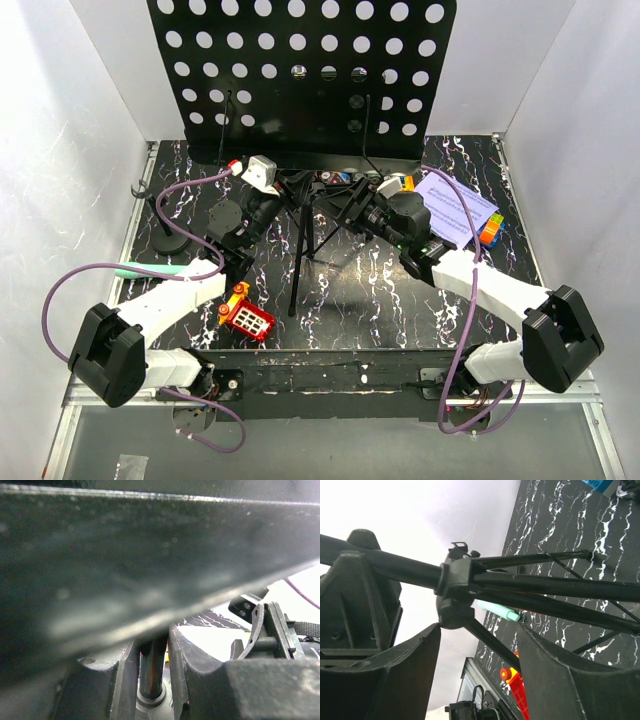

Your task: Pack up the instrument practice props

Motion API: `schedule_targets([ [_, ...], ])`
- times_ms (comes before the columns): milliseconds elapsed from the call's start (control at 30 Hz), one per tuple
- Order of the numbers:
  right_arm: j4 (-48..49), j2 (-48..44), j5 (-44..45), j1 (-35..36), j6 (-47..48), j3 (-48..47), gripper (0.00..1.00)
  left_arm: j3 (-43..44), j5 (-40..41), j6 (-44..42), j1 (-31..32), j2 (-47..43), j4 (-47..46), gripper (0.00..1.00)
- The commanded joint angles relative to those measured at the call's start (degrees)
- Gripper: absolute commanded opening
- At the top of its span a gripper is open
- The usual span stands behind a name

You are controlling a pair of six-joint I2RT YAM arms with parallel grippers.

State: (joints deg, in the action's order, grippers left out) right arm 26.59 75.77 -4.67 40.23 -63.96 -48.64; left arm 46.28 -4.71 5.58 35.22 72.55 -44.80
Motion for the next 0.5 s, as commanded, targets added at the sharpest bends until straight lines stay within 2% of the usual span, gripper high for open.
schedule_targets([
  [0,1.8,0.5,-0.7,-0.7,-1.1,-4.2,0.67,-0.8,-3.3,2.0,1.0,-2.5,4.5,0.00],
  [267,1.5,1.4,-0.8,-1.6,-0.6,-5.3,0.66,-0.8,-3.6,1.9,1.0,-2.7,4.8,0.00],
  [467,2.1,3.5,-4.0,-1.8,-0.5,-6.2,0.50,-0.8,-3.6,2.2,1.1,-2.3,4.5,0.00],
])
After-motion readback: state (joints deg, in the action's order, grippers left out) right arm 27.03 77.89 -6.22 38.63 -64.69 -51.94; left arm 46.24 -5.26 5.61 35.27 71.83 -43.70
